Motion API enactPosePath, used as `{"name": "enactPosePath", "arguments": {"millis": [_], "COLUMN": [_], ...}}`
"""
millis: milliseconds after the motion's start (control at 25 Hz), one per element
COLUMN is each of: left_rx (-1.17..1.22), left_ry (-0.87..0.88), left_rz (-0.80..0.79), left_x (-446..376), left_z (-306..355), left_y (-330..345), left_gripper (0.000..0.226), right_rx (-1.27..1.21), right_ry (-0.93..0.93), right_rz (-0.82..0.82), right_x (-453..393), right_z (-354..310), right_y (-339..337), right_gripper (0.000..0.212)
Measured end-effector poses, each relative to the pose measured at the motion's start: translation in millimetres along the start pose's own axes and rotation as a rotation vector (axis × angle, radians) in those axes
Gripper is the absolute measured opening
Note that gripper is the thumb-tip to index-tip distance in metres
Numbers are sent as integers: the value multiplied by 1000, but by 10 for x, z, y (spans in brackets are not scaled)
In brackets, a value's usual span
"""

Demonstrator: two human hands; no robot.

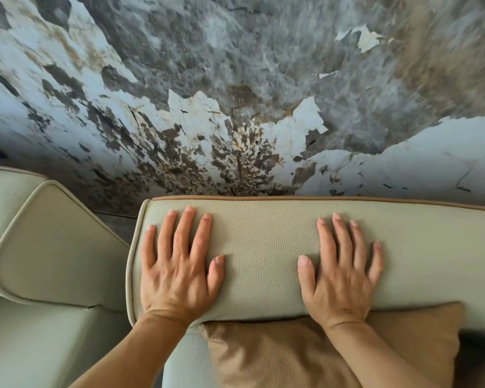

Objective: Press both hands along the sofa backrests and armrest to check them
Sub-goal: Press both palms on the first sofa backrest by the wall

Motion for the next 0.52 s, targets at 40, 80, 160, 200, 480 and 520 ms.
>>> {"name": "enactPosePath", "arguments": {"millis": [40, 80, 160, 200, 480, 520], "left_rx": [0, 1, 9, 11, 7, 6], "left_ry": [2, 7, 17, 21, 58, 62], "left_rz": [-1, -3, -1, 4, 33, 39], "left_x": [-51, -102, -198, -244, -594, -645], "left_z": [3, 3, 7, 13, 68, 76], "left_y": [26, 56, 99, 113, 249, 273], "left_gripper": [64, 65, 65, 65, 64, 64], "right_rx": [6, 11, 13, 14, 34, 34], "right_ry": [3, 7, 14, 15, 33, 37], "right_rz": [5, 6, 11, 14, 58, 63], "right_x": [-45, -91, -171, -202, -459, -498], "right_z": [5, 12, 25, 33, 72, 80], "right_y": [30, 62, 117, 141, 309, 333], "right_gripper": [65, 65, 66, 66, 66, 66]}}
Point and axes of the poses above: each hand's wrist, its own x-axis away from the middle knuckle, its own y-axis out of the palm, z = x × y, the point moved 2 cm from there along -x, towards the middle knuckle, and after that the axes turned 2 degrees about -y, right-handed, at the moved point
